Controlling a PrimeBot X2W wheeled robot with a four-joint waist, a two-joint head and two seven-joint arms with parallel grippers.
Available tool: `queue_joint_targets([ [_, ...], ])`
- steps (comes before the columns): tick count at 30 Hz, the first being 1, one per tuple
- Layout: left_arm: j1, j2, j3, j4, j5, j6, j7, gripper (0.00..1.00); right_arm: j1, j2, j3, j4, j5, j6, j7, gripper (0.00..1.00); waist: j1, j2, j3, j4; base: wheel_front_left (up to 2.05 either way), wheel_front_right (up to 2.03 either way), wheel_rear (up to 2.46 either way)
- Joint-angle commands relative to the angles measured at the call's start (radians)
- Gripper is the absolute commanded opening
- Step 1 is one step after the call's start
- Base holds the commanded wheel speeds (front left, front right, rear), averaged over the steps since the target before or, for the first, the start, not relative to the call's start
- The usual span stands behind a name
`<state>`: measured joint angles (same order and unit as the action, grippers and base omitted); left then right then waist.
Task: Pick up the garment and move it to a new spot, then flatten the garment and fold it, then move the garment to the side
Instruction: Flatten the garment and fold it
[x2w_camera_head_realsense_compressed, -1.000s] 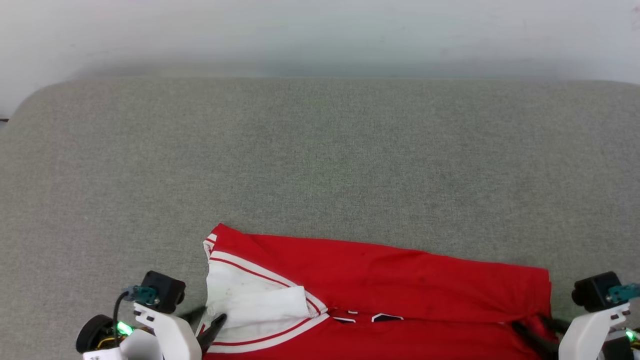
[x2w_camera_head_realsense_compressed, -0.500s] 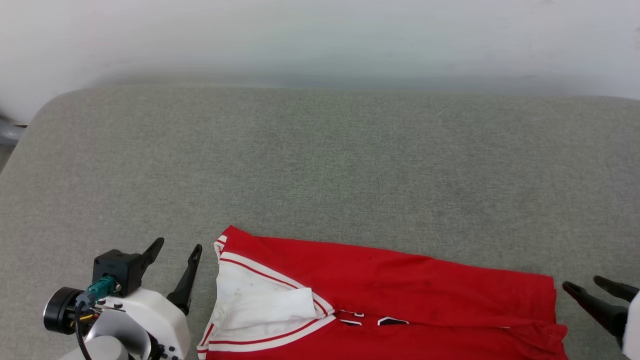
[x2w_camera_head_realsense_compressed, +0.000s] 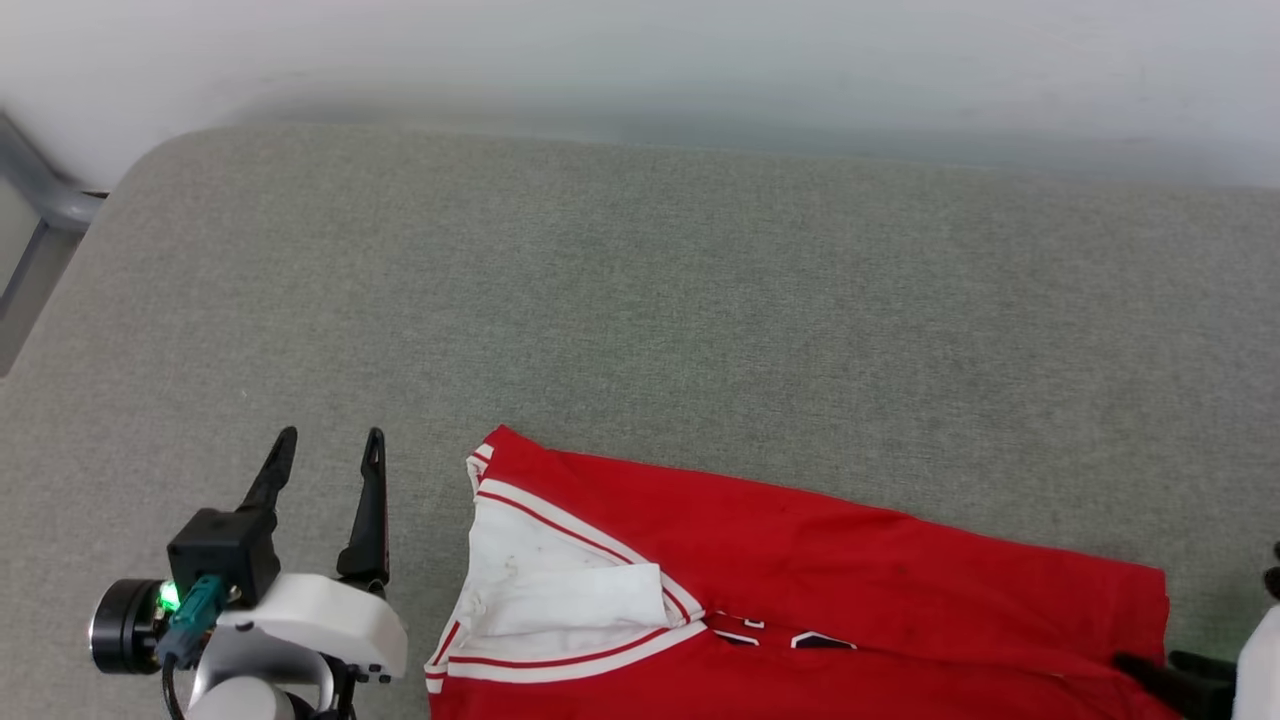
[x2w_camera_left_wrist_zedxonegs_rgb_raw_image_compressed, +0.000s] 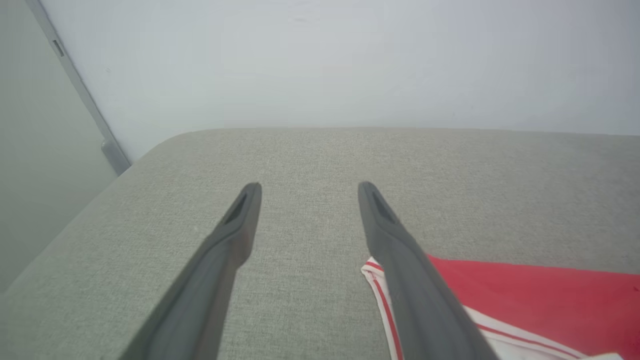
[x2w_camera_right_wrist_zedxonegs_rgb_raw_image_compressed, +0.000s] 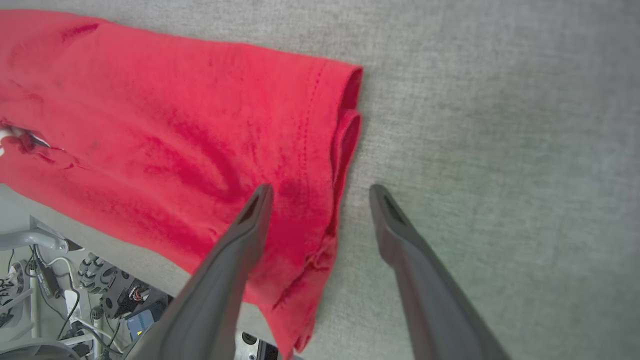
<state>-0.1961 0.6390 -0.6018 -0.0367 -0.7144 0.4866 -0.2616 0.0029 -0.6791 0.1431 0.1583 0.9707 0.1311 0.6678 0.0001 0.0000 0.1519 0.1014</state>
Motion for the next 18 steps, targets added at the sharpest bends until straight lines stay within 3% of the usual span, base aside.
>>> queue_joint_targets([
  [1,0.036,-0.027,0.038,-0.002,0.034,-0.008,-0.003,1.0,0.009,0.015,0.015,0.01,0.013,-0.001,-0.005,1.0,-0.0001,0.0,0.008,0.01,0.0,0.0,0.0],
  [10,0.164,-0.195,0.249,0.001,0.279,-0.06,-0.003,1.0,-0.025,0.09,0.138,0.083,0.062,0.0,-0.034,1.0,-0.0001,0.0,0.025,0.039,0.0,0.0,0.0],
  [18,0.227,-0.336,0.377,-0.011,0.428,-0.145,-0.003,1.0,-0.058,0.11,0.254,0.109,0.1,0.005,-0.091,1.0,-0.0001,0.0,0.022,0.058,0.0,0.0,0.0],
])
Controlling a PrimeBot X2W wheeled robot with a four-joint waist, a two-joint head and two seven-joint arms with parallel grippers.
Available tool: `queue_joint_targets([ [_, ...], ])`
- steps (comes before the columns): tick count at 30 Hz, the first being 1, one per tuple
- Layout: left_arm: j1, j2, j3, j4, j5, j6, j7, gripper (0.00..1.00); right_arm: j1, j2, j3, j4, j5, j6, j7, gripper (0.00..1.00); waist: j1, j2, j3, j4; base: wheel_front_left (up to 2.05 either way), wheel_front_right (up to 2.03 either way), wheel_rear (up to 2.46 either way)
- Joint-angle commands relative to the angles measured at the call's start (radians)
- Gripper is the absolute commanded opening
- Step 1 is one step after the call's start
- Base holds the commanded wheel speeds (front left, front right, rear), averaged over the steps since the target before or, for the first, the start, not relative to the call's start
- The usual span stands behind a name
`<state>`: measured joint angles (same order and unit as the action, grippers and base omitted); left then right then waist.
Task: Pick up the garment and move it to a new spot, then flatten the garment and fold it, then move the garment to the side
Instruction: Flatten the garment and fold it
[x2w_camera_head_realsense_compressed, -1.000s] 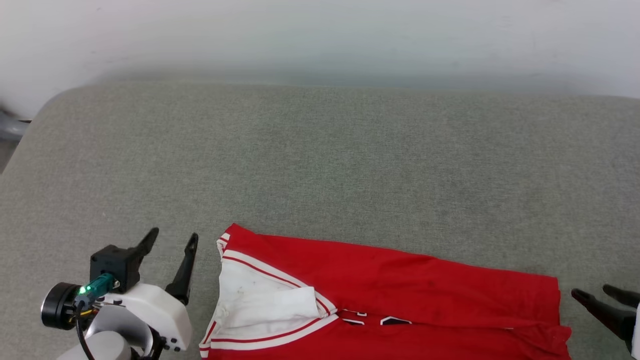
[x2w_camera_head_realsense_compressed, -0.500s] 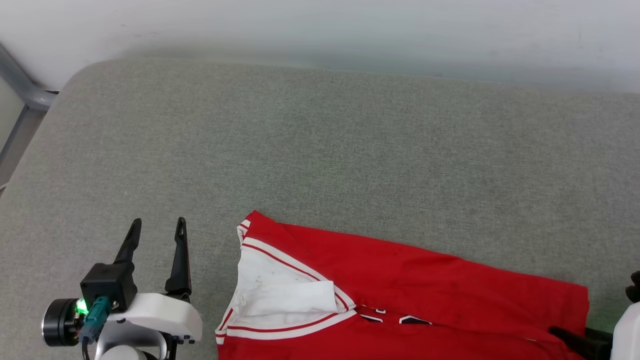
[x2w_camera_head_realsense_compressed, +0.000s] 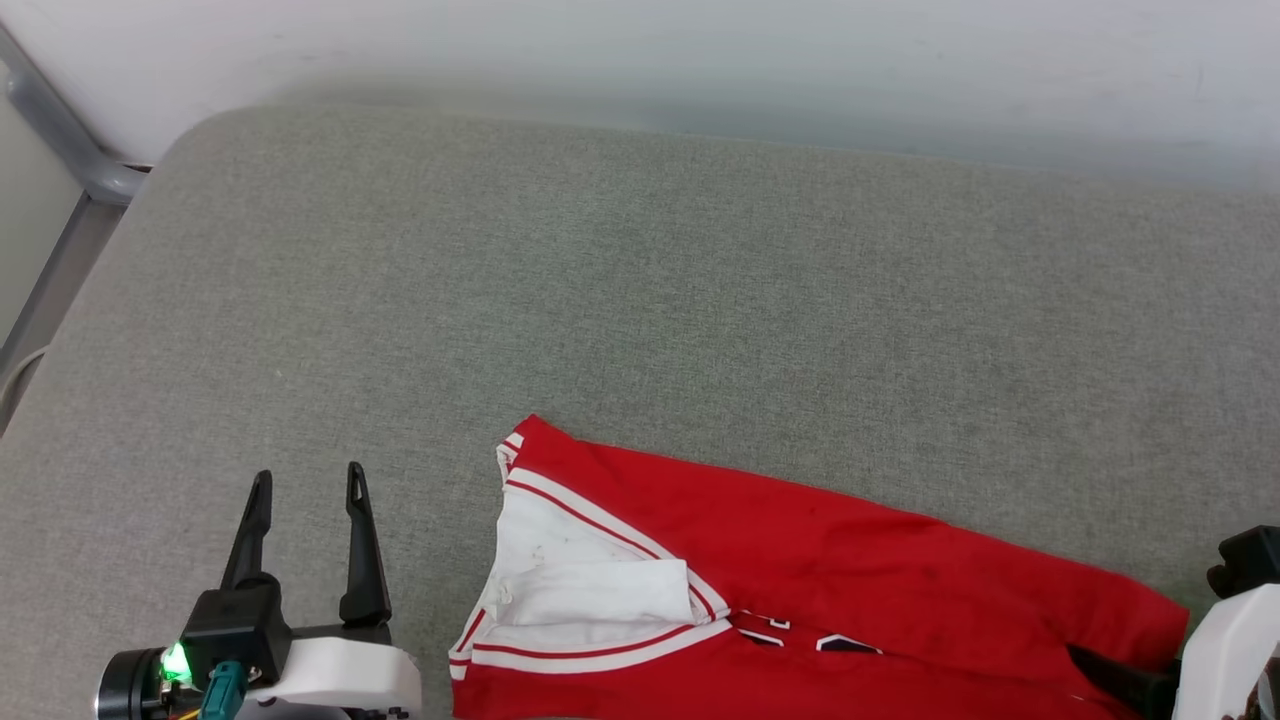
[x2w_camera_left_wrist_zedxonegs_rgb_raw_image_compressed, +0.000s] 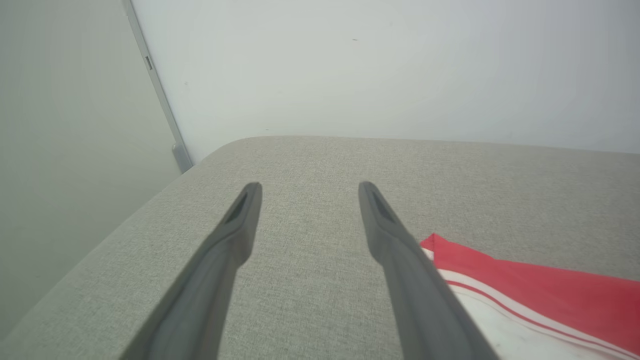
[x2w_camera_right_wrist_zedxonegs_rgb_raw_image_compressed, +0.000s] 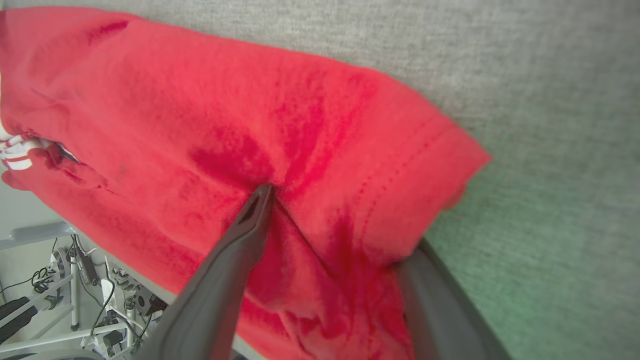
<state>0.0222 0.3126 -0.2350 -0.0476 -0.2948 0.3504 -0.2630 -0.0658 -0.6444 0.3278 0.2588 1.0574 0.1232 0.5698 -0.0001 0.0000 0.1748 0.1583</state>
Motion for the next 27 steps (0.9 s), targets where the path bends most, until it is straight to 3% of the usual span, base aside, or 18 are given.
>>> queue_joint_targets([
  [1,0.014,-0.026,0.024,0.004,0.024,-0.021,-0.002,1.0,0.008,0.073,0.081,0.011,0.017,0.013,-0.003,0.52,0.0001,0.0,-0.003,0.002,0.0,0.0,0.0],
  [2,0.018,-0.039,0.041,0.004,0.04,-0.032,-0.002,1.0,0.005,0.071,0.092,0.011,0.018,0.013,-0.012,0.0,0.0001,0.0,-0.005,0.002,0.0,0.0,0.0],
  [14,0.068,-0.155,0.167,0.013,0.154,-0.134,-0.002,1.0,-0.032,-0.061,0.087,0.019,0.045,0.006,-0.135,0.0,0.0001,0.0,-0.034,-0.017,0.0,0.0,0.0],
  [27,0.075,-0.207,0.193,0.012,0.232,-0.211,-0.002,1.0,-0.085,-0.199,-0.006,0.148,0.037,0.006,-0.165,0.0,0.0001,0.0,-0.045,-0.036,0.0,0.0,0.0],
])
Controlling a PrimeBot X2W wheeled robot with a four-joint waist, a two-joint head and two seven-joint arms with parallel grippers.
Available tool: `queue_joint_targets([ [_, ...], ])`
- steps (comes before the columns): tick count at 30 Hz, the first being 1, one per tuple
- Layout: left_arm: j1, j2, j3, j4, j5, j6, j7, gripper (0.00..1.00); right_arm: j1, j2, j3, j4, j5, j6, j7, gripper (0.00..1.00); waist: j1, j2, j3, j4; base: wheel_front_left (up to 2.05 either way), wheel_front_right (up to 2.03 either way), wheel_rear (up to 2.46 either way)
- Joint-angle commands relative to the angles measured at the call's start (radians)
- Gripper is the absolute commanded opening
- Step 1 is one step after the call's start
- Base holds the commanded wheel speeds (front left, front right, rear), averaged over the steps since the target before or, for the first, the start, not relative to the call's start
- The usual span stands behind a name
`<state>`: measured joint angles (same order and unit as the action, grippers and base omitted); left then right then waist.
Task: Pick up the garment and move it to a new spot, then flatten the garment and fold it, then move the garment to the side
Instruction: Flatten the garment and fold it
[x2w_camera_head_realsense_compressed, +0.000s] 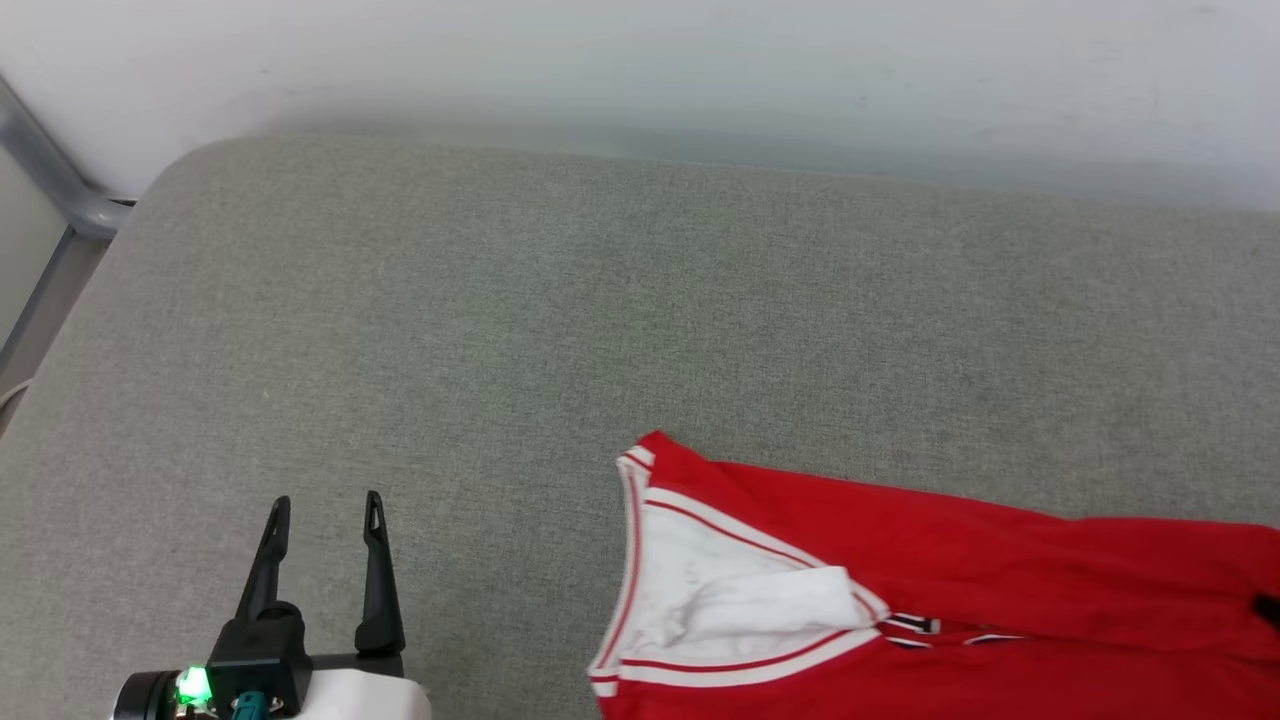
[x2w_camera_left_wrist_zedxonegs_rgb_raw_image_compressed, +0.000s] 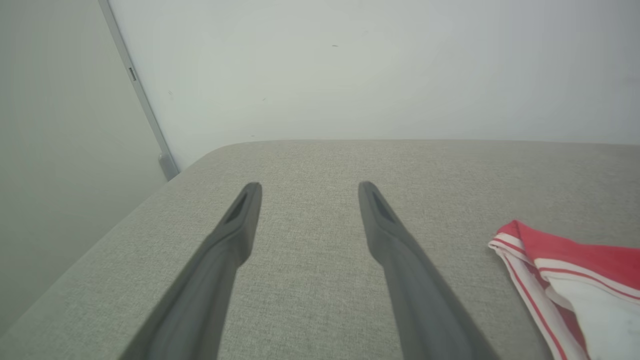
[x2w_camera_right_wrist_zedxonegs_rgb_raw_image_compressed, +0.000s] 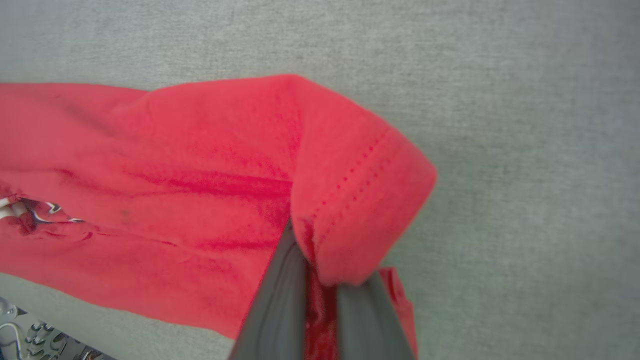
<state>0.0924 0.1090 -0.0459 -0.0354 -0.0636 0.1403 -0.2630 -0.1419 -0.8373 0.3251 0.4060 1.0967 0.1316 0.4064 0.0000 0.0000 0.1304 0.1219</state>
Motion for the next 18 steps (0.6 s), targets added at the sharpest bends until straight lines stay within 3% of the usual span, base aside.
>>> queue_joint_targets([
  [1,0.005,-0.005,0.004,0.001,0.006,-0.006,-0.002,1.0,-0.012,-0.013,-0.009,0.016,-0.012,-0.002,0.002,0.0,0.0,0.0,-0.001,-0.001,0.0,0.0,0.0],
  [5,0.009,-0.011,0.003,0.012,0.019,-0.017,-0.002,1.0,-0.024,-0.01,-0.03,0.058,-0.036,-0.002,0.017,0.0,0.0,0.0,-0.009,-0.003,0.0,0.0,0.0],
  [9,0.018,-0.016,0.004,0.021,0.028,-0.023,-0.002,1.0,0.001,0.014,-0.041,0.017,-0.035,-0.002,0.031,0.0,0.0,0.0,-0.023,-0.005,0.0,0.0,0.0],
  [18,0.029,-0.019,0.011,0.035,0.04,-0.033,-0.002,1.0,0.069,0.085,-0.052,-0.252,-0.043,-0.001,0.089,0.0,0.0,0.0,-0.045,-0.013,0.0,0.0,0.0],
])
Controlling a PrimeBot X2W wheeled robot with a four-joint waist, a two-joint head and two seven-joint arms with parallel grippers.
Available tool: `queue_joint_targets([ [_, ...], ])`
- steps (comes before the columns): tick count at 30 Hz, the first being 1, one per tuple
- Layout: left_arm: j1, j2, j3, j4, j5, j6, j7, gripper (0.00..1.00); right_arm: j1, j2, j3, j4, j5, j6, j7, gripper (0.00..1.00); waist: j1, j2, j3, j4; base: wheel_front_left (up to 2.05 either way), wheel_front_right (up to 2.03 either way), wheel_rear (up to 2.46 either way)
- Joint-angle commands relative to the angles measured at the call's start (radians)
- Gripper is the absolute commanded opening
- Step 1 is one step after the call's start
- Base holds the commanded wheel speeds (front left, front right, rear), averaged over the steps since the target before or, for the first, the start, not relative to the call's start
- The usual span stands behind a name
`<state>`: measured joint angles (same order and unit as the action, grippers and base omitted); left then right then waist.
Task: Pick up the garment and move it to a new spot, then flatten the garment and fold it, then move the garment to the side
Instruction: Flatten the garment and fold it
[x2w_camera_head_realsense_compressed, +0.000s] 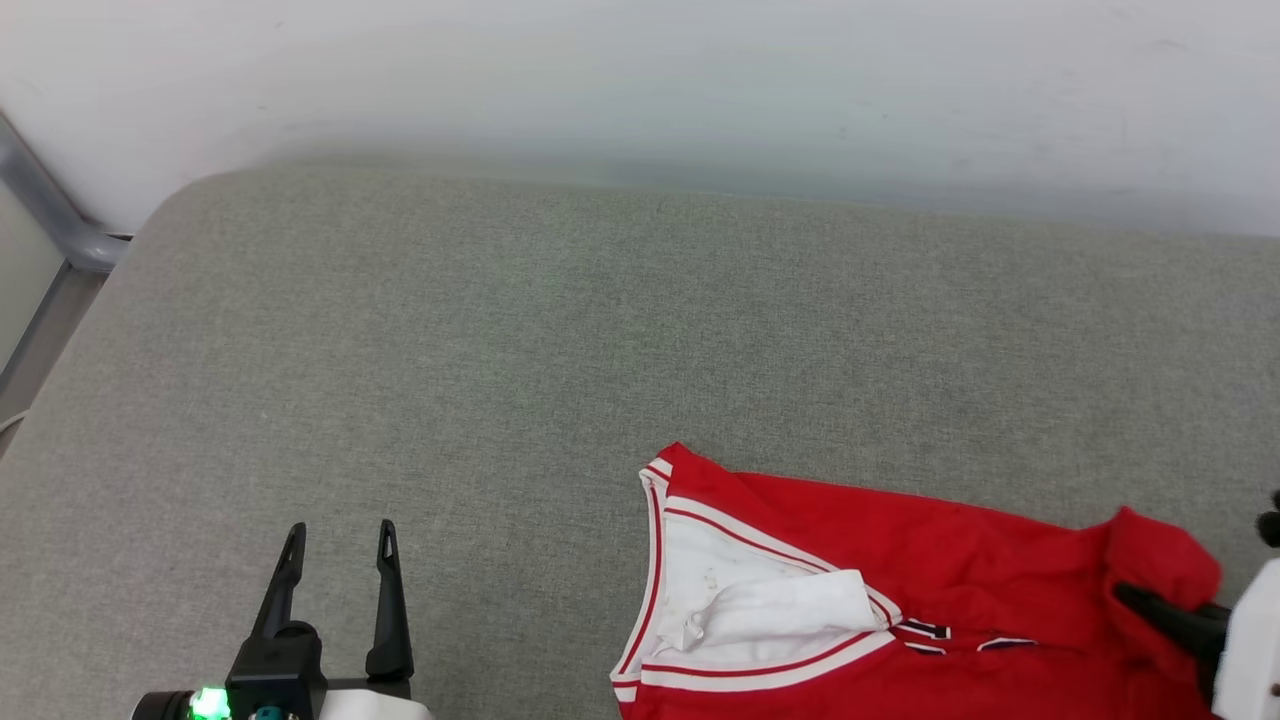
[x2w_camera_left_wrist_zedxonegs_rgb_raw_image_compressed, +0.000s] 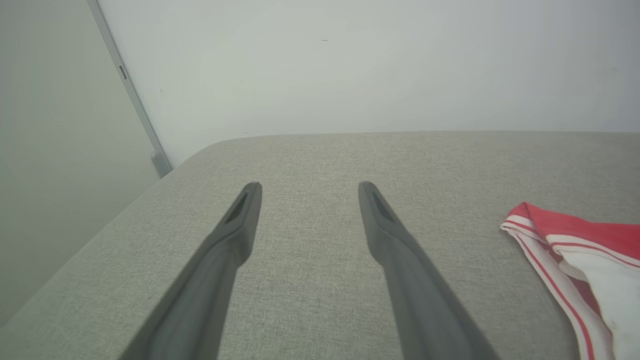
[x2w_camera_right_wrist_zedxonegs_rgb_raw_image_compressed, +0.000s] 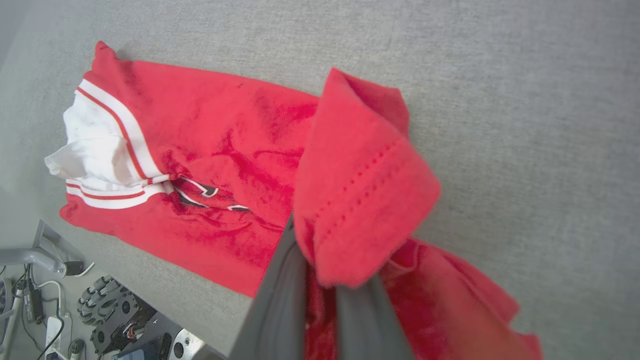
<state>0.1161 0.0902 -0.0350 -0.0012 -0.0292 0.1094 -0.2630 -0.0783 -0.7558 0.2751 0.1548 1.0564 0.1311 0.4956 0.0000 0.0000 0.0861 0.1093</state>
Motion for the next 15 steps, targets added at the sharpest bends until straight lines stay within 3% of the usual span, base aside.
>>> queue_joint_targets([
  [1,0.005,-0.001,0.0,0.002,0.007,-0.003,-0.002,1.0,0.007,0.015,0.002,-0.031,-0.007,-0.001,0.013,0.0,0.0,0.0,-0.001,-0.001,0.0,0.0,0.0],
  [7,-0.011,-0.006,-0.006,0.014,0.01,-0.011,-0.002,1.0,-0.044,0.083,0.061,-0.157,-0.059,-0.001,0.096,0.0,0.0,0.0,-0.003,0.003,0.0,0.0,0.0],
  [15,-0.038,-0.013,-0.018,0.028,0.009,-0.023,-0.002,1.0,-0.179,0.19,0.2,-0.165,-0.138,-0.001,0.141,0.0,0.0,0.0,0.017,0.029,0.0,0.0,0.0],
])
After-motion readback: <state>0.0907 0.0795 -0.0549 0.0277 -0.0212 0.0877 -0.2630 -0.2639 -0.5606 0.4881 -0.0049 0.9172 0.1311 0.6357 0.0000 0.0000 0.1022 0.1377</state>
